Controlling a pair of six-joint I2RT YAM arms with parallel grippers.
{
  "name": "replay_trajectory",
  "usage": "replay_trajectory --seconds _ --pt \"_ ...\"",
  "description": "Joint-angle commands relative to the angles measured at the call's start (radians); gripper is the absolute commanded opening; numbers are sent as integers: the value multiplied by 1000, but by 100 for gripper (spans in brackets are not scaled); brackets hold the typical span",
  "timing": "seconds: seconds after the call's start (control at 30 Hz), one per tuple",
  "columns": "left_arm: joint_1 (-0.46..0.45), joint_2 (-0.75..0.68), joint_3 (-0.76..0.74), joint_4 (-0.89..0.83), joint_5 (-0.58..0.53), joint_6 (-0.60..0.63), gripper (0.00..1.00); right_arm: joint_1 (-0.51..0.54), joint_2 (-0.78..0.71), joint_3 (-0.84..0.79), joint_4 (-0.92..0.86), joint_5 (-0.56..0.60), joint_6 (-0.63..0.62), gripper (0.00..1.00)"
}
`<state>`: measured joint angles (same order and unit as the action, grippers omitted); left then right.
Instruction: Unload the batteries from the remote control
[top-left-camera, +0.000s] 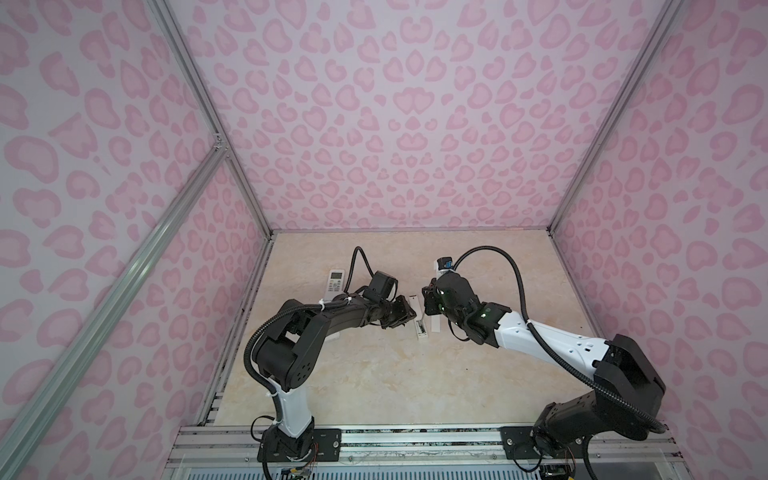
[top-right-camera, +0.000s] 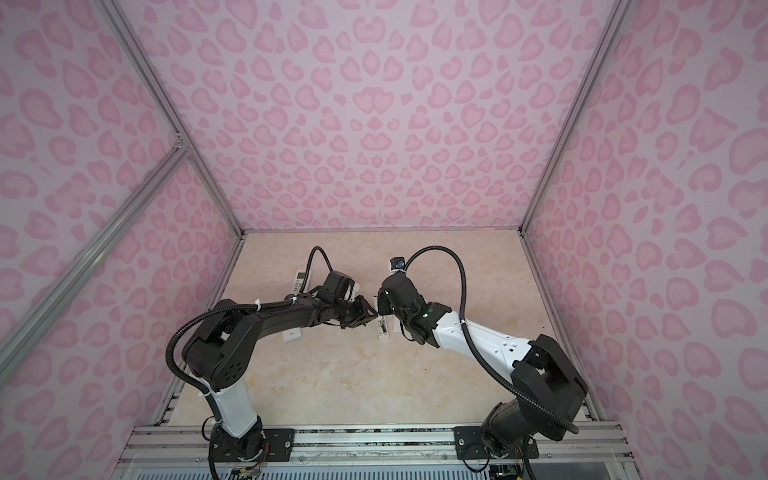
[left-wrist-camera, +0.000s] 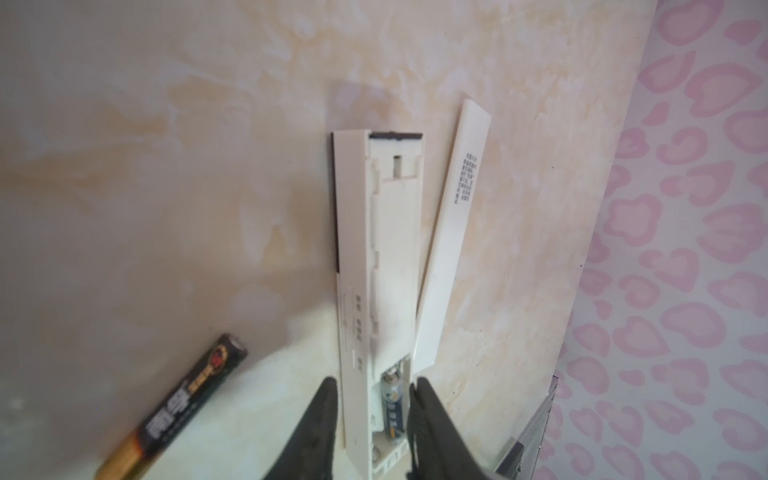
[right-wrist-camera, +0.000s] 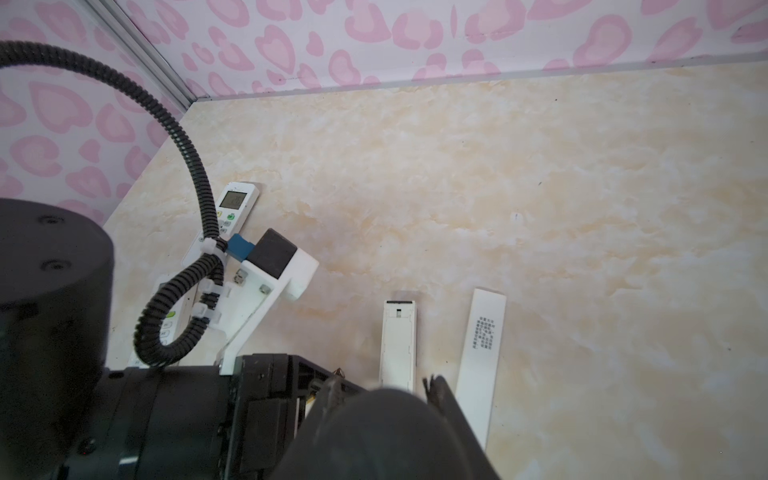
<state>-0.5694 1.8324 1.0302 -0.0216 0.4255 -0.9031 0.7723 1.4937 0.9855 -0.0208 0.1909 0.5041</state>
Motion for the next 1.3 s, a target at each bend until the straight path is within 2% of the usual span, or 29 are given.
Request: replay_trajectory --seconds 0.0,0.4,0.63,0.97,1.27 --pt "0 -32 7 -27 -15 30 34 -4 6 -9 28 -2 12 0" --pt "-19 -107 -110 -6 -3 22 24 -18 -16 -15 30 -4 19 0" --pt "-37 -126 -179 31 -2 -14 25 -27 12 5 17 0 1 0" --pt "-41 -107 -185 67 22 -35 29 -28 18 -23 -2 6 5 0" --pt "-42 -84 -177 112 26 -76 29 -30 36 -30 21 -62 26 0"
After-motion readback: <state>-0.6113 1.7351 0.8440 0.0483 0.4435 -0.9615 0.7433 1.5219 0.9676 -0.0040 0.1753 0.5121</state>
